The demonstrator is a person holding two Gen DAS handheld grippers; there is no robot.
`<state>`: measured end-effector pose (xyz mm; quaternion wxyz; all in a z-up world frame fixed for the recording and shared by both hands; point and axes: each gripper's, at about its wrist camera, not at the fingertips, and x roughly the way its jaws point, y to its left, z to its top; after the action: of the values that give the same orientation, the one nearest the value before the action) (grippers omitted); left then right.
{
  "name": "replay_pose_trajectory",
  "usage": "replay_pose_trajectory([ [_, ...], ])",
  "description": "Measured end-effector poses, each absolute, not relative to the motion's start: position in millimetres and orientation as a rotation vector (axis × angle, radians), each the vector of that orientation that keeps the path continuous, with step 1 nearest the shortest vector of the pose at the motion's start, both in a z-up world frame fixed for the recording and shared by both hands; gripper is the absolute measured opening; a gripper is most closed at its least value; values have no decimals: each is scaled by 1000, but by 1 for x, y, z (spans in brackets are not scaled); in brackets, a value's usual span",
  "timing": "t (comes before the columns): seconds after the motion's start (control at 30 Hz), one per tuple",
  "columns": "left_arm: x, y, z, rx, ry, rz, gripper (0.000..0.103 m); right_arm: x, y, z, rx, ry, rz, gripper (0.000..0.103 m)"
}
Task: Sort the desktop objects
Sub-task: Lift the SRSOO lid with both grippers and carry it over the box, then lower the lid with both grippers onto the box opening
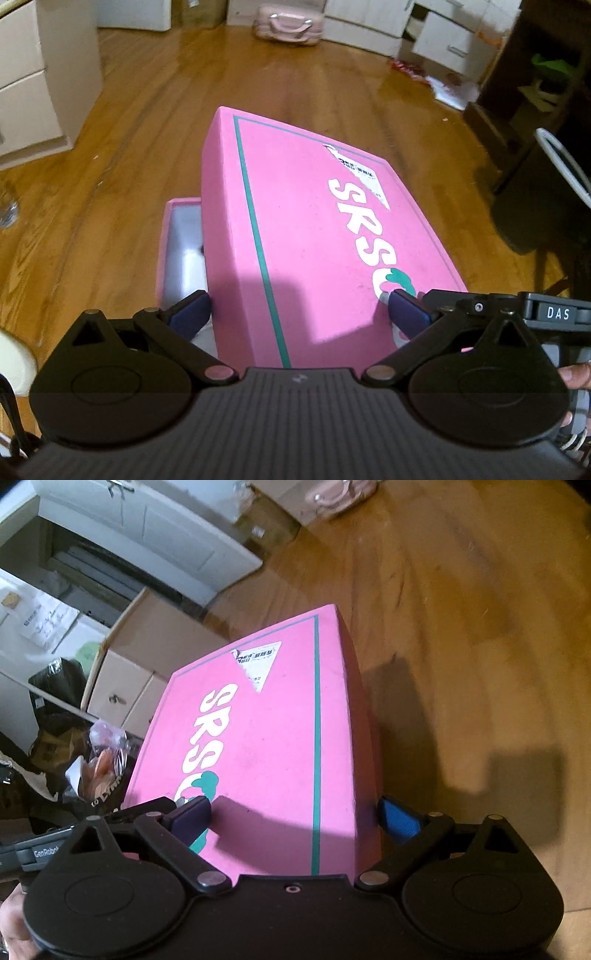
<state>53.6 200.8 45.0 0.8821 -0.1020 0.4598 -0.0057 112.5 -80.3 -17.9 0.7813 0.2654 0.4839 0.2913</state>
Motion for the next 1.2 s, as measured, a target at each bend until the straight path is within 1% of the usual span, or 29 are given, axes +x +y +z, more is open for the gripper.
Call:
replay_pose_trajectory([
  [0.2, 52, 238, 18, -302, 969, 2, 101, 111, -44, -30, 504, 1124, 666, 99],
  [0.33, 54, 242, 0, -364, 992, -8, 103, 107, -34, -25, 419, 1116, 629, 99],
  [0.7, 46, 251, -7, -335, 998, -28, 103, 93, -32, -25, 480, 1088, 579, 98],
  [0.93, 41, 257, -13, -331, 1016, -31, 103, 80, -29, -40, 506, 1051, 539, 96],
  [1.1, 46, 257, -14, -319, 1040, -21, 103, 80, -34, -45, 530, 1047, 558, 96],
  [1.2, 51, 256, -14, -307, 1054, -18, 103, 80, -42, -52, 576, 1040, 570, 92],
])
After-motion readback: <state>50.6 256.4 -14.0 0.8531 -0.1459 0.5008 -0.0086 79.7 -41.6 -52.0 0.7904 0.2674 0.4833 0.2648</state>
